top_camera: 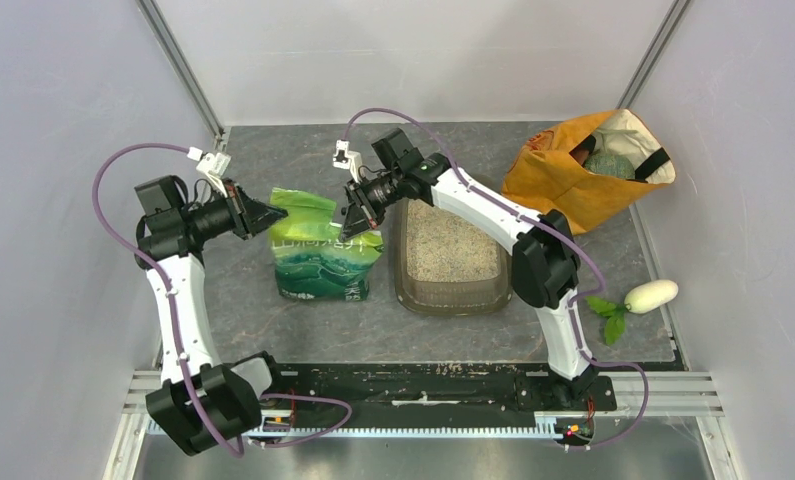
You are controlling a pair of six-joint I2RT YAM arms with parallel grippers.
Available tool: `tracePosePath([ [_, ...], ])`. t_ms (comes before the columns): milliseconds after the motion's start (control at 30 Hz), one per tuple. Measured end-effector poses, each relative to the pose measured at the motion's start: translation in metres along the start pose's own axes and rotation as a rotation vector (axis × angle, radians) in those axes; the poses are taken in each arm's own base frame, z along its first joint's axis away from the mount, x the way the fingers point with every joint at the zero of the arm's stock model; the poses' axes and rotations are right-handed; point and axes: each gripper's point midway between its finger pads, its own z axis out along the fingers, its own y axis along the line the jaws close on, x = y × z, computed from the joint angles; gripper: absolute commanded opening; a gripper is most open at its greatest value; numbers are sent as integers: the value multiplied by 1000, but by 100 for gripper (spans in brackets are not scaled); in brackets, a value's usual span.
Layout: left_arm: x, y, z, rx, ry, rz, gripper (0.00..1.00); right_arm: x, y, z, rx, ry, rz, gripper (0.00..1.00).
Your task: Fill the litter box with clean litter
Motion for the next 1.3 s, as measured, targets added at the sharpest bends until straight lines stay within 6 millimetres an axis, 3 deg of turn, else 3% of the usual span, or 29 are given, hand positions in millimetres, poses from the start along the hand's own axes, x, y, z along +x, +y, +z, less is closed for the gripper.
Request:
tracePosePath([
  [200,-14,-28,-16,24,24,296,44,-9,-13,-9,138,-41,-55,0],
  [367,-5,-48,-22,58,69,446,53,-16,-17,-17,223,-72,-111,0],
  [533,0,-49,-23,57,120,507,60,-10,-15,-18,247,-62,-212,0],
  [900,7,-43,-4,82,281,784,62,-2,3,-13,262,-38,-487,0],
  [1033,-3,-36,0,84,311,881,59,-1,4,-14,276,-38,-560,0],
  [1200,7,-37,9,155,397,986,49,-4,3,-14,287,-37,-615,0],
  [1267,11,-38,12,181,419,1017,36,-5,4,-15,288,-35,-626,0],
  [1300,13,-39,13,193,428,1031,23,-5,4,-15,290,-35,-632,0],
])
